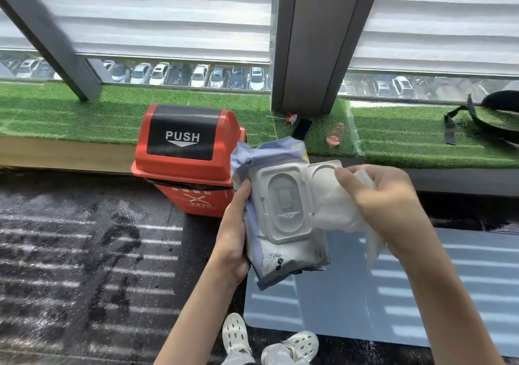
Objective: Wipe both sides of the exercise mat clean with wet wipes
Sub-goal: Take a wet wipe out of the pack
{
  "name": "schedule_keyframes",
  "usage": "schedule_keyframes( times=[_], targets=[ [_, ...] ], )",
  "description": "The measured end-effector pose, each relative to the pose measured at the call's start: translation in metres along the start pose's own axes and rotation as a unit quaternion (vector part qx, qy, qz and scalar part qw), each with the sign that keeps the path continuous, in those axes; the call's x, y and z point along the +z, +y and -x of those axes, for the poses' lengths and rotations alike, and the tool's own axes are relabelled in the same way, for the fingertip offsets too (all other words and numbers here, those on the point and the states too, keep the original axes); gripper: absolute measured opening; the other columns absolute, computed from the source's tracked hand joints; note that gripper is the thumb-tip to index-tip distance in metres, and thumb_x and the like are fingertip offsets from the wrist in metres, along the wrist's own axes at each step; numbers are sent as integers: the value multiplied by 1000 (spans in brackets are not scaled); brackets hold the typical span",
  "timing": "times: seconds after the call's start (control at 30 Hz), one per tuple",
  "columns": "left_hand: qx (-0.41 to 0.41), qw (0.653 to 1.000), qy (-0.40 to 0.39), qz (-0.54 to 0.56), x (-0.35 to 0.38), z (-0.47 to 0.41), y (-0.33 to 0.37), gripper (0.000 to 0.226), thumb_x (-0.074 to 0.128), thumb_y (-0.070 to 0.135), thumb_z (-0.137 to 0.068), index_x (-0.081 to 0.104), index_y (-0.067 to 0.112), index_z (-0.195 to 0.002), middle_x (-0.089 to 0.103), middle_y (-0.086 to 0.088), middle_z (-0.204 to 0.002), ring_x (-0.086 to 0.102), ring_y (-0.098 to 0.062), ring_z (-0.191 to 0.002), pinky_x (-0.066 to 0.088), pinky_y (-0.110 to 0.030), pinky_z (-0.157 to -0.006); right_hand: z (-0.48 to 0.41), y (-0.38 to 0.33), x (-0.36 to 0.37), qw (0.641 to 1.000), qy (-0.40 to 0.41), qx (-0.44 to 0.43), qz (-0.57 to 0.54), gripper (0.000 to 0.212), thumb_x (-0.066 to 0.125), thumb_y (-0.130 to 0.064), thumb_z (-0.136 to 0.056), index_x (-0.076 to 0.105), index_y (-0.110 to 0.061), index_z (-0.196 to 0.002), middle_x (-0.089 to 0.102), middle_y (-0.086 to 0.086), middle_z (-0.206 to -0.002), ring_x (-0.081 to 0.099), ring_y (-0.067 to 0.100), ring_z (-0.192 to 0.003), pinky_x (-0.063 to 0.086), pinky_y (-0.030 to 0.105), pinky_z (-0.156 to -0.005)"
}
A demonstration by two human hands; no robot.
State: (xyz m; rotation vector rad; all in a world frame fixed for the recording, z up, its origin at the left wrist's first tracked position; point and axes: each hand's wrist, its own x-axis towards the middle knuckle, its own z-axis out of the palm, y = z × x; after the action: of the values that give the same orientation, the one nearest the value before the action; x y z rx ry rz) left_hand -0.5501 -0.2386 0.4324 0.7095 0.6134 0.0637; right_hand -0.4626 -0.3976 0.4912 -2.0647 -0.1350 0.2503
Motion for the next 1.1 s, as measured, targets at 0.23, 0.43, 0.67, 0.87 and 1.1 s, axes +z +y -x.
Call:
schedule_keyframes(
  times=[0.23, 0.43, 0.67, 0.87, 1.1],
  targets=[
    [20, 998, 35, -47, 2, -6, 0, 64, 61, 53, -74, 67, 12, -123, 71, -17, -114, 68, -35, -106, 49, -51, -100, 21, -16, -3, 984, -131, -97, -73, 21, 63, -16, -92, 77, -6, -79, 71, -11, -73, 64, 3, -69, 47, 17, -59],
    [-4, 999, -17, -32, 6, -6, -5, 50, 53, 48, -83, 71, 10, -111, 74, -16, -100, 73, -27, -81, 61, -39, -74, 19, 5, 31, 980, -116, -162, -19, 25, 75, -3, -81, 74, -12, -104, 74, -2, -97, 69, -1, -87, 57, 28, -85],
    [15, 998, -28, -62, 6, -15, -15, 63, 76, 43, -78, 62, 5, -126, 69, -22, -117, 68, -36, -104, 57, -46, -89, 9, 23, 34, 980, -139, -134, -48, 24, 73, -15, -84, 74, -21, -107, 74, -4, -99, 69, 4, -93, 55, 36, -88],
    [35, 996, -38, -79, 13, -53, -23, 48, 71, 19, -76, 65, 2, -121, 69, -23, -113, 69, -34, -97, 54, -47, -92, -25, 25, 18, 984, -129, -110, -59, 33, 74, -19, -84, 68, -26, -115, 66, -20, -110, 57, -11, -107, 42, 11, -94],
    [0, 993, 17, -113, 27, -137, -12, 64, 77, 24, -68, 62, 1, -126, 71, -19, -107, 70, -29, -88, 60, -40, -76, -117, 49, 14, 880, -194, 110, -420, 27, 45, -5, -94, 62, -6, -115, 70, 12, -99, 66, 23, -87, 55, 28, -67]
  ],
)
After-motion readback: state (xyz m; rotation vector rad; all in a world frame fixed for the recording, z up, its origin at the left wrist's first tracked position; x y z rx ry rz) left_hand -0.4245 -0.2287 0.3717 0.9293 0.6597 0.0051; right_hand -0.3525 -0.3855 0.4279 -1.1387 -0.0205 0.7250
